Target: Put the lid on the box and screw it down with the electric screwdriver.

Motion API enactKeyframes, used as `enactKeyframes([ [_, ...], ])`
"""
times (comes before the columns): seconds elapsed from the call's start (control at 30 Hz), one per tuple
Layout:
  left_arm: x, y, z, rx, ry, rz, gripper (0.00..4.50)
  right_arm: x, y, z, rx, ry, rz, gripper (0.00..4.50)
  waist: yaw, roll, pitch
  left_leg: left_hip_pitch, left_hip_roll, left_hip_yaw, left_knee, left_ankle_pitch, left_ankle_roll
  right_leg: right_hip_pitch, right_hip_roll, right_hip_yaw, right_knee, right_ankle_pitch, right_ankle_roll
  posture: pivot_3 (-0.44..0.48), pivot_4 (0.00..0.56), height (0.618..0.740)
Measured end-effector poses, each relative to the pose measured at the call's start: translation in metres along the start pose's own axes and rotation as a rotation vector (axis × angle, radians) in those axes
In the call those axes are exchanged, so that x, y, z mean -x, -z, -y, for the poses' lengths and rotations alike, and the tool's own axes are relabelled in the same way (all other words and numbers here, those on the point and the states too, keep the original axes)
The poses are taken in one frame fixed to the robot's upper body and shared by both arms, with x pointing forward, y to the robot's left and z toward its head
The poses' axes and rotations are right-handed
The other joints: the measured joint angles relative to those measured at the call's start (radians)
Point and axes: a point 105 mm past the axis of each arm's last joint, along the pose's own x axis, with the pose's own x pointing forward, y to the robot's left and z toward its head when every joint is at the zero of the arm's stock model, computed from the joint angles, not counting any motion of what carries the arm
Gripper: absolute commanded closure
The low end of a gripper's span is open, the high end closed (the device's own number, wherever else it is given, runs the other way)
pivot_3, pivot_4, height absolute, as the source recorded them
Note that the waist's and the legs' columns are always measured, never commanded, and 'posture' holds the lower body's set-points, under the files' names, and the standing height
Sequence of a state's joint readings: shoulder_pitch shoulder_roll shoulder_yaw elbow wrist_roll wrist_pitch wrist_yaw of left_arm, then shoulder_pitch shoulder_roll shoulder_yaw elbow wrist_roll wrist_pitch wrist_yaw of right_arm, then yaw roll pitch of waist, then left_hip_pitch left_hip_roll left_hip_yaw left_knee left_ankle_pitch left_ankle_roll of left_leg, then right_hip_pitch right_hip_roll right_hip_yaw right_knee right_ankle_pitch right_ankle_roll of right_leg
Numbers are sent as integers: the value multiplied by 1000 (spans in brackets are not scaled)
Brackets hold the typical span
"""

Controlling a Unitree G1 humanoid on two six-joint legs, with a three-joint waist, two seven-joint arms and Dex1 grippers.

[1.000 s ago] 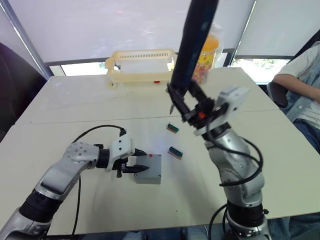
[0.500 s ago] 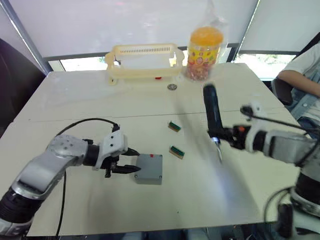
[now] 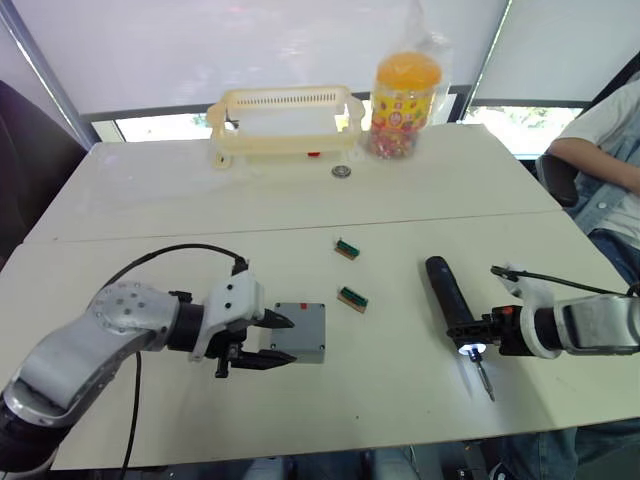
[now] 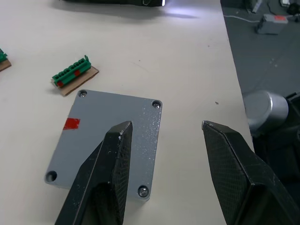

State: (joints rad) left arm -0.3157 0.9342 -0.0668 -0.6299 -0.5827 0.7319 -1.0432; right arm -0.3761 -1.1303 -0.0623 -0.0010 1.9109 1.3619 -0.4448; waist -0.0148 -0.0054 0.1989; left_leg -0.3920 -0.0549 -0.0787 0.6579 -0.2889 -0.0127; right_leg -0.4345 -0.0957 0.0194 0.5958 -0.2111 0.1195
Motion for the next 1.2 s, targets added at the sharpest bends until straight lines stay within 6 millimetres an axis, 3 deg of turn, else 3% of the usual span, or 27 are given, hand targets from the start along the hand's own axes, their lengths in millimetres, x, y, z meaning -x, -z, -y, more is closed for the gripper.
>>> enactKeyframes([
  [0.07, 0, 2, -2, 9, -14, -2, 2095, -2, -1, 0, -6, 13, 9, 2716, 1, 0, 0, 0, 0, 0, 1, 0, 0, 1, 0, 0, 0, 0, 0, 0, 150, 740],
  [0.1, 0, 5, -4, 23, -25, -3, 2095, -3, 0, 0, -2, 18, 7, 1701, 2, 0, 0, 0, 0, 0, 2, 0, 0, 1, 0, 0, 0, 0, 0, 0, 150, 740],
  [0.23, 2, 17, -16, 83, -93, -9, 2095, -5, -2, -3, 34, 25, 21, 56, 3, 0, 0, 0, 0, 0, 2, 0, 0, 1, 1, 0, 1, 2, 3, 0, 150, 740],
  [0.33, 6, 19, -32, 131, -200, 40, 2095, -2, -12, -3, 109, 62, 78, 56, 4, 0, 0, 0, 0, -2, 3, 0, 0, 1, 0, 0, 1, 2, 3, 0, 150, 740],
  [0.47, 22, 36, -60, 188, -435, 25, 2095, 22, -59, -1, 427, 221, 357, 56, 2, 1, 0, 0, 0, -1, 4, 0, 0, 1, 1, -1, 1, 3, 4, 0, 150, 740],
  [0.53, 23, 55, -59, 250, -501, 7, 2095, 23, -69, -22, 558, 141, 484, 56, -1, -1, -1, 1, 1, -1, 4, -1, 1, 1, 2, -1, 1, 3, 5, 0, 150, 740],
  [0.6, 16, 67, -51, 310, -508, 14, 2095, 7, -49, -58, 670, -44, 502, 56, 2, -2, -1, 0, 2, -3, 3, -2, 1, 0, 2, -1, 2, 3, 5, 0, 150, 740],
  [0.73, 11, 75, -49, 348, -540, 20, 2095, -19, -4, -100, 803, -261, 455, 56, 19, -1, -1, -1, 0, -4, 4, -1, 1, 0, 0, -1, 3, 3, 5, 0, 150, 740],
  [1.0, -4, 82, -40, 353, -498, -5, 2095, -46, 14, -115, 892, -287, 456, 56, 27, -3, -2, 1, -1, -3, 7, -1, 0, 4, -1, -1, 1, 5, 0, 0, 150, 740],
  [1.2, -16, 75, -47, 304, -473, 10, 2095, -65, 21, -122, 933, -297, 453, 56, 27, -3, -2, 1, -1, -3, 7, 0, -1, 4, -1, -1, 2, 6, 1, 0, 150, 740],
])
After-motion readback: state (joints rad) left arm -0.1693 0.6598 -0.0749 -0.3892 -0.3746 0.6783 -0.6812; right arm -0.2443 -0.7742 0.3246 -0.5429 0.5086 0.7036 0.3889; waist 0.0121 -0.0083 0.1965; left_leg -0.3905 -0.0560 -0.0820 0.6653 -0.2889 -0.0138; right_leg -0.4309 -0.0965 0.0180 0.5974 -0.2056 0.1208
